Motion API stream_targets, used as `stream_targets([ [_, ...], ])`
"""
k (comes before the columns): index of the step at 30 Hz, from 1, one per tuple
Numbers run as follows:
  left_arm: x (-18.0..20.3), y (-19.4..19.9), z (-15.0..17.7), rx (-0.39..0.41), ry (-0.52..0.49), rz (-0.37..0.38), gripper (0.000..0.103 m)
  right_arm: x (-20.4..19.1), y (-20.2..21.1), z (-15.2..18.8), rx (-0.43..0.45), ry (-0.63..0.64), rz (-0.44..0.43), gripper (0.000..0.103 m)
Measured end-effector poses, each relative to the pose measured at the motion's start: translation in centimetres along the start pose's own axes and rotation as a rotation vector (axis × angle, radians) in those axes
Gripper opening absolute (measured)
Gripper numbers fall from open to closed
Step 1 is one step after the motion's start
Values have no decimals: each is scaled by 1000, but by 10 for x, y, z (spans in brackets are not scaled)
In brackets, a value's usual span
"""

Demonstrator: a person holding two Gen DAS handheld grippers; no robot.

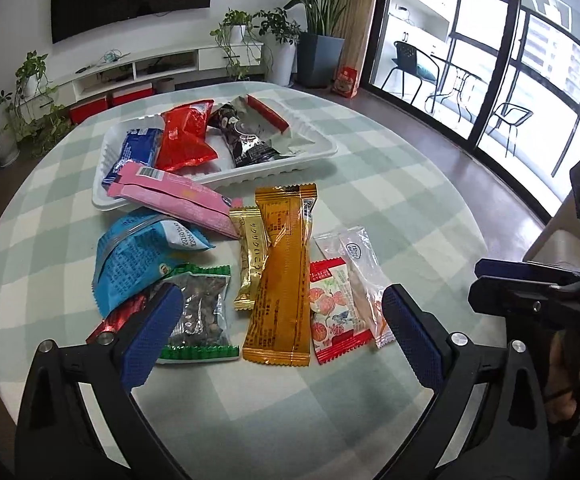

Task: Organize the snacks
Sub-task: 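Lower both open tools toward the loose snacks beside the tray, then grasp the orange bar packet with the left tool while the right tool grasps the clear bread packet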

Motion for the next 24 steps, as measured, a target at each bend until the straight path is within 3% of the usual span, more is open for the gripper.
stream_targets([
  [3,-2,-17,-3,-43,1,21,83,3,-4,0,2,6,35,97],
  [5,-4,-29,-3,-78,5,35,62,5,-5,0,3,5,43,96],
  [7,-6,-38,-2,-102,10,56,52,5,-7,1,0,11,46,95],
  [13,-7,-46,-5,-113,-4,49,52,5,-12,2,-3,26,48,94],
  [19,-9,-49,-6,-125,-10,44,33,5,-17,6,-18,28,60,93],
  [24,-9,-52,-8,-143,-36,38,32,3,-21,9,-32,39,67,93],
])
Point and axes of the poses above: each gripper's, at about its wrist camera, not at the fingertips, and y roughly against the way its jaws point, x to its right, z to its underside, the point moved 4 cm from there along -y, roughly the way its jaws point, and after that the axes turned 13 degrees about -y, right-handed, at the moved point
